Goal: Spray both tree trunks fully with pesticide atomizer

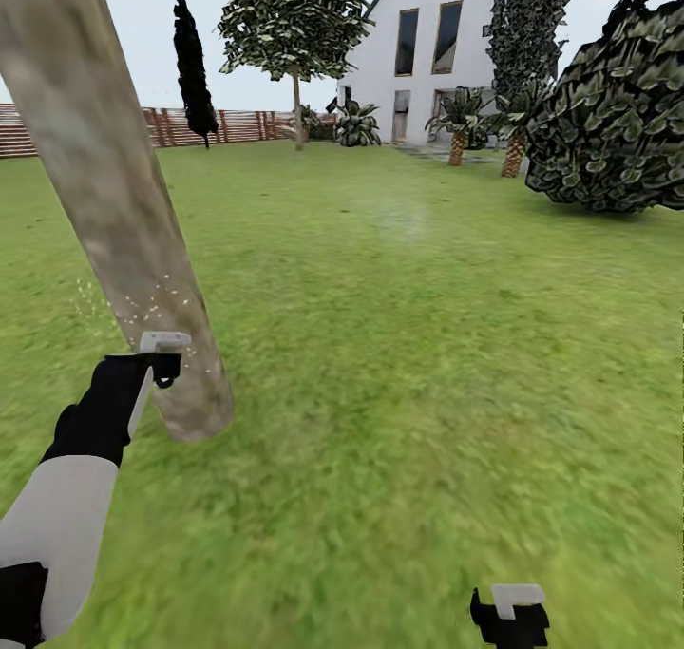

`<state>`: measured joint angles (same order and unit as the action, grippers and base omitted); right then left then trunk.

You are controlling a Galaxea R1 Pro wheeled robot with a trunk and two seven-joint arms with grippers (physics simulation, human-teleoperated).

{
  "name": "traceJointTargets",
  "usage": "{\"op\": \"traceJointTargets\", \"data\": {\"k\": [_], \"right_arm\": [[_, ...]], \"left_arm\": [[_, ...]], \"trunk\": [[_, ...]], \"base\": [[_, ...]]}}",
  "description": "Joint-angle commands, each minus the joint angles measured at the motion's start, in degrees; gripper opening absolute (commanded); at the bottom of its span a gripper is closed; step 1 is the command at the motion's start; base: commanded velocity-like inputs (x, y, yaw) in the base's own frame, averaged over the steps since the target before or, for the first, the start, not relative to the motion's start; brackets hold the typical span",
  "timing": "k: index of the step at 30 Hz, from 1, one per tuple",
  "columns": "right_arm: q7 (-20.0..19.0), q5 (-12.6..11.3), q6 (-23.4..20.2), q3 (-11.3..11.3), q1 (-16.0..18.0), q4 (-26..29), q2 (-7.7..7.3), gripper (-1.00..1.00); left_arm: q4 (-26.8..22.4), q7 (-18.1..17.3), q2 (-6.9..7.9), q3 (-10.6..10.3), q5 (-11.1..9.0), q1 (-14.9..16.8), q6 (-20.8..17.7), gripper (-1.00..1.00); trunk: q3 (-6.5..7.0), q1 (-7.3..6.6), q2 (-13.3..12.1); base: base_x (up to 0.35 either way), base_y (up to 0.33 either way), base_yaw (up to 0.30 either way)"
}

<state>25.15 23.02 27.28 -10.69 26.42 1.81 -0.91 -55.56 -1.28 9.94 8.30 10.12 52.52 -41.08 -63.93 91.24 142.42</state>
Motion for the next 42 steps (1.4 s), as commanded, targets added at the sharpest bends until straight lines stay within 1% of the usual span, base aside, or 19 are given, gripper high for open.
{"op": "traceJointTargets", "data": {"k": [1,6,8,11,13,15,17,19,21,22,23,24,25,27,31,32,34,37,42], "right_arm": [[0.16,0.57,0.17,-0.47,0.04,-0.06,0.06,1.00],[0.16,0.54,0.19,-0.47,0.04,-0.05,0.20,1.00],[0.16,0.54,0.19,-0.47,0.04,-0.05,0.26,1.00],[0.16,0.54,0.17,-0.47,0.04,-0.11,0.29,1.00],[0.16,0.54,0.21,-0.47,0.04,-0.08,0.29,1.00],[0.16,0.54,0.20,-0.47,0.04,-0.07,0.29,1.00],[0.16,0.54,0.17,-0.47,0.04,-0.07,0.29,1.00],[0.16,0.54,0.20,-0.47,0.04,-0.08,0.29,1.00],[0.16,0.54,0.21,-0.47,0.04,-0.10,0.29,1.00],[0.16,0.54,0.18,-0.47,0.04,-0.13,0.29,1.00],[0.16,0.54,0.18,-0.47,0.04,-0.13,0.29,1.00],[0.16,0.56,0.19,-0.47,0.04,-0.14,0.29,1.00],[0.16,0.55,0.20,-0.47,0.04,-0.14,0.29,1.00],[0.16,0.54,0.18,-0.47,0.04,-0.14,0.29,1.00],[0.16,0.57,0.22,-0.47,0.04,-0.14,0.29,1.00],[0.16,0.61,0.21,-0.47,0.04,-0.14,0.29,1.00],[0.16,0.59,0.20,-0.47,0.04,-0.14,0.29,1.00],[0.16,0.59,0.21,-0.47,0.04,-0.14,0.29,1.00],[0.16,0.62,0.19,-0.47,0.04,-0.14,0.29,1.00]], "left_arm": [[-0.06,-0.13,-0.01,0.03,0.33,0.04,-0.29,-1.00],[-0.02,-0.04,0.05,0.21,0.38,0.04,-0.30,-1.00],[0.41,0.06,0.47,0.31,0.53,-0.04,-0.28,-1.00],[0.80,0.13,0.96,1.39,0.77,-2.08,-0.05,-1.00],[0.87,0.14,1.03,1.64,0.85,-4.36,0.09,-1.00],[0.89,0.35,0.86,1.64,0.86,-4.91,0.11,-1.00],[0.86,1.62,0.37,1.80,0.86,-5.03,0.12,-1.00],[0.88,3.17,0.21,1.82,0.75,-5.05,0.06,-1.00],[0.89,3.55,0.49,1.82,0.58,-5.06,0.04,-1.00],[0.89,3.62,0.89,2.02,0.63,-5.06,0.05,-1.00],[0.89,3.62,1.12,3.32,0.76,-5.06,0.09,-1.00],[0.92,3.54,1.28,5.20,0.87,-5.09,0.16,-1.00],[0.95,3.51,1.34,6.03,0.91,-5.12,0.19,-1.00],[0.97,3.57,1.38,6.68,1.01,-5.89,0.28,-1.00],[0.98,4.17,1.40,6.88,1.04,-7.28,0.71,-1.00],[0.98,4.26,1.33,6.58,1.04,-7.72,1.05,-1.00],[0.98,5.19,0.90,6.19,1.01,-7.83,1.14,-1.00],[0.98,7.55,0.48,6.34,0.87,-7.87,1.17,-1.00],[0.98,7.78,0.43,6.38,0.81,-7.87,1.26,-1.00]], "trunk": [[-0.05,0.00,0.02],[-0.05,0.00,0.02],[-0.05,0.00,0.02],[-0.05,0.00,0.02],[-0.05,0.00,0.02],[-0.05,0.00,0.02],[-0.05,0.00,0.02],[-0.05,0.00,0.02],[-0.05,0.00,0.02],[-0.05,0.00,0.02],[-0.05,0.00,0.02],[-0.05,0.00,0.02],[-0.05,0.00,0.02],[-0.05,0.00,0.02],[-0.05,0.00,0.02],[-0.05,0.00,0.02],[-0.05,0.00,0.02],[-0.05,0.00,0.02],[-0.05,0.00,0.02]], "base": [[0.052,-0.265,0.000],[0.007,-0.272,0.011],[0.000,-0.273,0.213],[0.000,-0.273,0.267],[0.000,-0.273,0.276],[0.045,-0.273,0.127],[0.121,-0.266,0.025],[0.189,-0.233,0.004],[0.214,-0.216,0.001],[0.220,-0.213,0.000],[0.221,-0.212,0.000],[0.221,-0.212,0.015],[0.221,-0.212,0.091],[0.221,-0.211,0.211],[0.222,-0.211,0.269],[0.223,-0.210,0.276],[0.229,-0.204,0.233],[0.234,-0.198,0.054],[0.226,-0.199,0.002]]}}
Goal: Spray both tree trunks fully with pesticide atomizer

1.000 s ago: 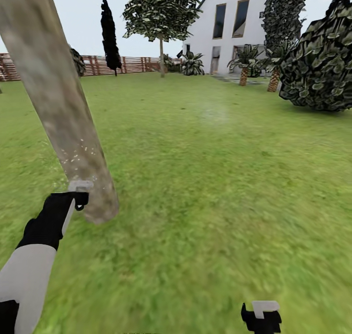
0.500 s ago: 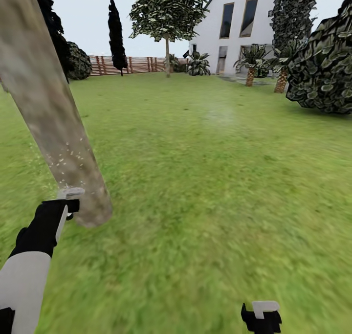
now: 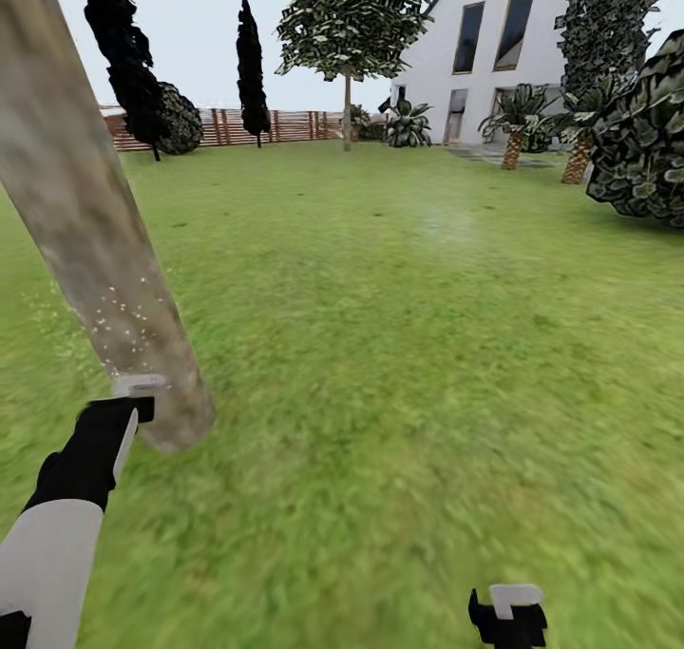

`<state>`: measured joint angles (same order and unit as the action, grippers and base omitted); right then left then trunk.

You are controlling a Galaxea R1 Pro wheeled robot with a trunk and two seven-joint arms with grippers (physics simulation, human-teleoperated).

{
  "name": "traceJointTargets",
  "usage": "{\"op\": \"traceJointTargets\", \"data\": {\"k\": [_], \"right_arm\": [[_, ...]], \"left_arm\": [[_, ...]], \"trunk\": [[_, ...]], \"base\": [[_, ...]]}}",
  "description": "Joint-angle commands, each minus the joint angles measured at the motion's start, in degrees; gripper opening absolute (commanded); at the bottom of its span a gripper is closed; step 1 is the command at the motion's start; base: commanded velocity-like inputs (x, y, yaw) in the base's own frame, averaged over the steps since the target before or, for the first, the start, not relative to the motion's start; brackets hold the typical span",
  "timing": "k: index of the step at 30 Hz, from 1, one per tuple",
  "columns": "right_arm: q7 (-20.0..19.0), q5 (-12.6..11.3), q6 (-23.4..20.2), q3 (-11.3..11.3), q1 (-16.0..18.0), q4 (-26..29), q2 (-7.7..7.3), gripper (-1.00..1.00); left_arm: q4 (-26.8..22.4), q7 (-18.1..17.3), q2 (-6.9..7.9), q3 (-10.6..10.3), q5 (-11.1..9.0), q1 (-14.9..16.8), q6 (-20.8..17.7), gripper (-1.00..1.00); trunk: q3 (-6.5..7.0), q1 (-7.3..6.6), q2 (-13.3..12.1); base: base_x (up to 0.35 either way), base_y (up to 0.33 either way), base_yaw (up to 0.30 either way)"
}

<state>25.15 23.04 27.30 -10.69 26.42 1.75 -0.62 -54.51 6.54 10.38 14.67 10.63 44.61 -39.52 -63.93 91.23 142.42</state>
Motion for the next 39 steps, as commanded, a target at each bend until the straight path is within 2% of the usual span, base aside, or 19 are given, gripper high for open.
{"op": "traceJointTargets", "data": {"k": [1,8,18,20,25,34,37,39], "right_arm": [[0.17,0.60,0.17,-0.47,0.04,-0.08,0.00,1.00],[0.17,0.61,0.20,-0.47,0.04,-0.08,0.00,1.00],[0.17,0.61,0.15,-0.47,0.04,-0.08,0.00,1.00],[0.17,0.61,0.17,-0.47,0.04,-0.06,0.00,1.00],[0.17,0.69,0.15,-0.47,0.04,-0.08,-0.17,1.00],[0.17,0.69,0.17,-0.47,0.00,-0.08,-0.02,1.00],[0.17,0.68,0.19,-0.47,-0.05,-0.08,0.00,1.00],[0.17,0.68,0.20,-0.47,-0.05,-0.08,0.00,1.00]], "left_arm": [[-0.07,-0.03,-0.01,0.02,0.29,0.03,-0.30,-1.00],[-0.07,0.02,-0.01,0.02,0.32,0.03,-0.30,-1.00],[0.11,0.12,0.22,-0.08,0.44,0.00,-0.38,-1.00],[3.23,0.22,0.49,-0.15,0.52,-0.05,-0.18,-1.00],[5.43,0.30,0.34,-0.18,1.42,-0.05,2.56,-1.00],[5.88,0.32,0.48,-0.02,1.64,-0.05,3.57,-1.00],[7.25,1.81,1.24,0.90,1.53,-1.49,4.71,-1.00],[7.42,4.01,1.81,2.59,1.45,-2.42,8.02,-1.00]], "trunk": [[-0.05,0.01,0.02],[-0.05,0.01,0.02],[-0.05,0.01,0.02],[-0.05,0.01,0.02],[-0.05,0.01,0.02],[-0.05,0.01,0.02],[-0.05,0.01,0.02],[-0.05,0.01,0.02]], "base": [[0.151,-0.237,0.000],[0.020,-0.266,0.030],[0.116,-0.270,0.267],[0.156,-0.266,0.138],[0.156,-0.266,0.011],[0.157,-0.266,0.033],[0.156,-0.266,0.257],[0.162,-0.261,0.274]]}}
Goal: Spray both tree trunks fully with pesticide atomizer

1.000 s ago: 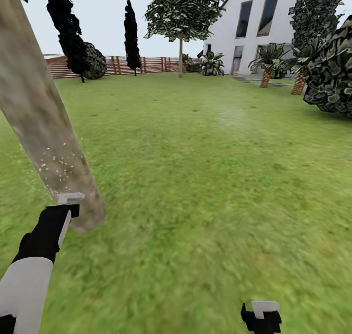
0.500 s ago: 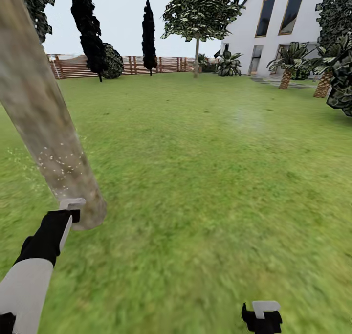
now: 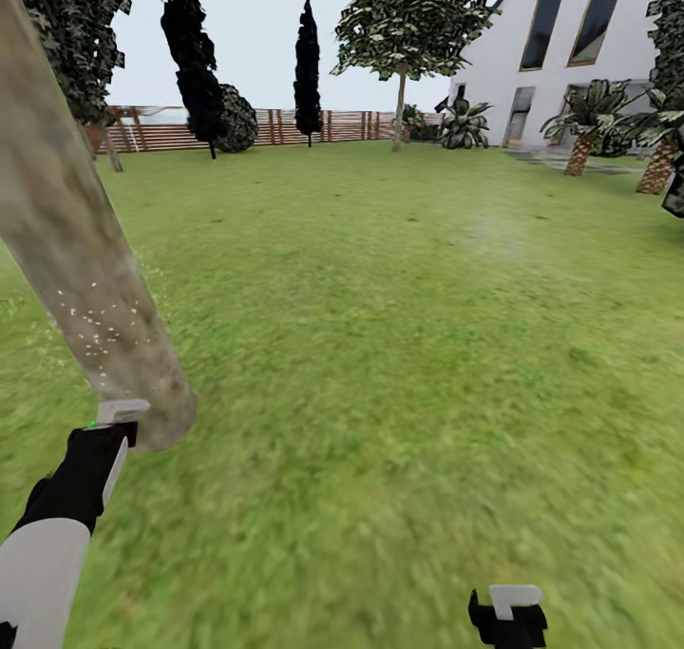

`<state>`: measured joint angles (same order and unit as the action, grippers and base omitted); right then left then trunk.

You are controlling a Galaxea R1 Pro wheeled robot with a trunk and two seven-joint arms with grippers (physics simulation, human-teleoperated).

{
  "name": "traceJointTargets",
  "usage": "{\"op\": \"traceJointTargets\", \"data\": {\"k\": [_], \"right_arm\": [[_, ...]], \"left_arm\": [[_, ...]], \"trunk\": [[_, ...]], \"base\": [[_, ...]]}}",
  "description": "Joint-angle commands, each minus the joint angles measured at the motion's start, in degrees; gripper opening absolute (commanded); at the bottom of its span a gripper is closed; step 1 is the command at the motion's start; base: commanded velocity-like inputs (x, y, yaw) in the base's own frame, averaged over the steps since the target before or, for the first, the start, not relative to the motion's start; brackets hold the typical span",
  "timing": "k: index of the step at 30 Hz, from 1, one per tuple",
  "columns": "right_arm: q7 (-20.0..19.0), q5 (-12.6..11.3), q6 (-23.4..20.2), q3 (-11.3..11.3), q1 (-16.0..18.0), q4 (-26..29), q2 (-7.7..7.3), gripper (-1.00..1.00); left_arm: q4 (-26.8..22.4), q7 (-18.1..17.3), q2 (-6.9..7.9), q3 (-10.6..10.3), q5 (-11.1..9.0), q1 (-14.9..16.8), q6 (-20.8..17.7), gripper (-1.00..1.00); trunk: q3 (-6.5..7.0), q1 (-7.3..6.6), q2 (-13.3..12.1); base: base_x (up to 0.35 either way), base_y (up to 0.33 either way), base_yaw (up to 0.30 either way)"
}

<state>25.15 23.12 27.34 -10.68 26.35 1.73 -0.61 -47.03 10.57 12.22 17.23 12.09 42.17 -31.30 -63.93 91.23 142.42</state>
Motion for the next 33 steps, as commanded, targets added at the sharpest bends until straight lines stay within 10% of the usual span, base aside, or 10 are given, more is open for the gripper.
{"op": "traceJointTargets", "data": {"k": [1,15,17,23,33], "right_arm": [[0.16,0.57,0.14,-0.48,0.02,-0.06,0.00,1.00],[0.15,0.55,0.16,-0.48,0.02,-0.06,0.00,1.00],[0.16,0.54,0.15,-0.48,0.02,-0.06,0.00,1.00],[0.15,0.53,0.13,-0.48,0.02,-0.06,0.00,1.00],[0.08,0.53,0.12,-0.48,0.02,-0.06,0.00,1.00]], "left_arm": [[0.18,0.88,0.17,1.19,-0.11,-0.27,1.57,-1.00],[1.90,1.68,-0.81,3.34,-0.87,-0.89,3.09,-1.00],[2.37,2.01,-1.10,6.83,-0.78,-1.30,7.13,-1.00],[14.57,4.43,-4.63,7.36,-0.50,-1.34,19.74,-1.00],[15.57,6.04,-4.92,7.29,-0.66,-1.30,21.72,-1.00]], "trunk": [[-0.05,0.01,0.02],[-0.05,0.01,0.02],[-0.05,0.01,0.02],[-0.05,0.01,0.02],[-0.05,0.01,0.02]], "base": [[0.198,-0.232,0.277],[0.292,-0.093,0.177],[0.320,0.000,0.272],[0.264,-0.130,0.276],[0.105,-0.252,0.066]]}}
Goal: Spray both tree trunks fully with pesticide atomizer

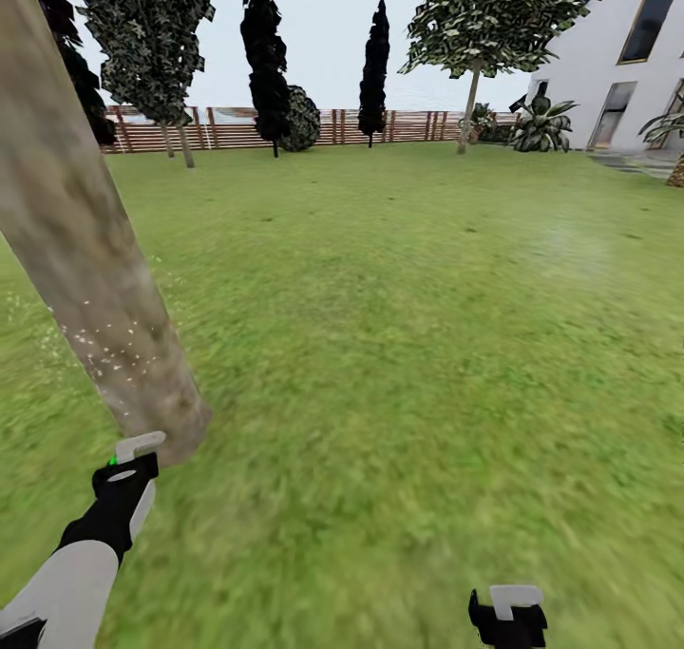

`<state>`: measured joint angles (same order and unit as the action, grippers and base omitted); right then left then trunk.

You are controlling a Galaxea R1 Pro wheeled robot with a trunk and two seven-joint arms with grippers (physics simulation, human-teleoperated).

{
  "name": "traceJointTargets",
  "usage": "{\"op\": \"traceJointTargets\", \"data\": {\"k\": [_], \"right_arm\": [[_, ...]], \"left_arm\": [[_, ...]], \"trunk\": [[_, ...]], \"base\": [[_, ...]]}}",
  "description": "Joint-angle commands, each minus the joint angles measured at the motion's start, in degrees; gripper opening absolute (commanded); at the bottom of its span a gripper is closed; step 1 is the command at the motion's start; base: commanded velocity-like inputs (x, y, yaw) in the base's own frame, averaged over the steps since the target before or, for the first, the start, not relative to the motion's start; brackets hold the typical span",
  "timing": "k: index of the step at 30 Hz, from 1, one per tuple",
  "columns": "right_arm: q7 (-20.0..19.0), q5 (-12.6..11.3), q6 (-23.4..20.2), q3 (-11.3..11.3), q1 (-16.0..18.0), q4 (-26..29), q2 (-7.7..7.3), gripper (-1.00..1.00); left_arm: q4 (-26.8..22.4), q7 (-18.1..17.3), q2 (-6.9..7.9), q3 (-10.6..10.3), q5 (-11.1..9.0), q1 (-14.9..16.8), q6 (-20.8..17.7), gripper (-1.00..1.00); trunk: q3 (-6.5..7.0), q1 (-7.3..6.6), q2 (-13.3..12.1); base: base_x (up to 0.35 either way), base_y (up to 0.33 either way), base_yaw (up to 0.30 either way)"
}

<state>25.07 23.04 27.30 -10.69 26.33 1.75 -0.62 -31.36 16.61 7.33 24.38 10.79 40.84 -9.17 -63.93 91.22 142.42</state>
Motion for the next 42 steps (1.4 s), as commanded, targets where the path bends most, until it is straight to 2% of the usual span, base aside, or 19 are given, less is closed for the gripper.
{"op": "traceJointTargets", "data": {"k": [1,13,42], "right_arm": [[0.16,0.60,0.15,-0.47,0.04,-0.08,0.00,1.00],[0.16,0.60,0.19,-0.47,0.04,-0.08,0.00,1.00],[0.24,0.60,0.20,-0.47,0.04,-0.08,0.00,1.00]], "left_arm": [[-0.11,0.01,-0.03,0.14,0.64,0.03,-0.42,-1.00],[-0.11,0.01,-0.09,0.14,0.64,0.03,-0.42,-1.00],[-0.02,0.01,-0.10,0.14,0.78,0.03,-0.59,-1.00]], "trunk": [[-0.05,0.01,0.02],[-0.05,0.01,0.02],[-0.05,0.01,0.02]], "base": [[0.230,-0.204,0.000],[0.239,-0.190,0.011],[0.168,-0.242,0.265]]}}
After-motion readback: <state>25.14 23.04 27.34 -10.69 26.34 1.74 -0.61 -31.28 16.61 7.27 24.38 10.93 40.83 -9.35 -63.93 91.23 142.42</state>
